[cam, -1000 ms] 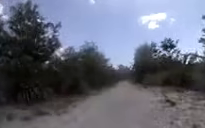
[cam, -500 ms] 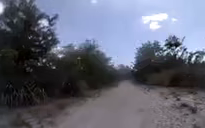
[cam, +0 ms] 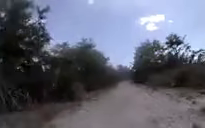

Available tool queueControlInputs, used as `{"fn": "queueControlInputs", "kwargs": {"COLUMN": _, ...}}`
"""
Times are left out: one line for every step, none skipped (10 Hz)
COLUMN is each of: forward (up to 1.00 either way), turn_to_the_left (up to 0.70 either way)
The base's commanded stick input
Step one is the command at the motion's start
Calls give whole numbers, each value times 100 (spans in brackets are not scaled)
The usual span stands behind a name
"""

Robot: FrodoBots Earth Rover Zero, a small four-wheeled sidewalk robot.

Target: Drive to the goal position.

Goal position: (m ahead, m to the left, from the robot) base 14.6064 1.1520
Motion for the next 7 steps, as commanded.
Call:
{"fn": "queueControlInputs", "kwargs": {"forward": 85, "turn_to_the_left": 0}}
{"fn": "queueControlInputs", "kwargs": {"forward": 85, "turn_to_the_left": 0}}
{"fn": "queueControlInputs", "kwargs": {"forward": 85, "turn_to_the_left": -12}}
{"fn": "queueControlInputs", "kwargs": {"forward": 85, "turn_to_the_left": -34}}
{"fn": "queueControlInputs", "kwargs": {"forward": 85, "turn_to_the_left": -34}}
{"fn": "queueControlInputs", "kwargs": {"forward": 85, "turn_to_the_left": -21}}
{"fn": "queueControlInputs", "kwargs": {"forward": 85, "turn_to_the_left": 0}}
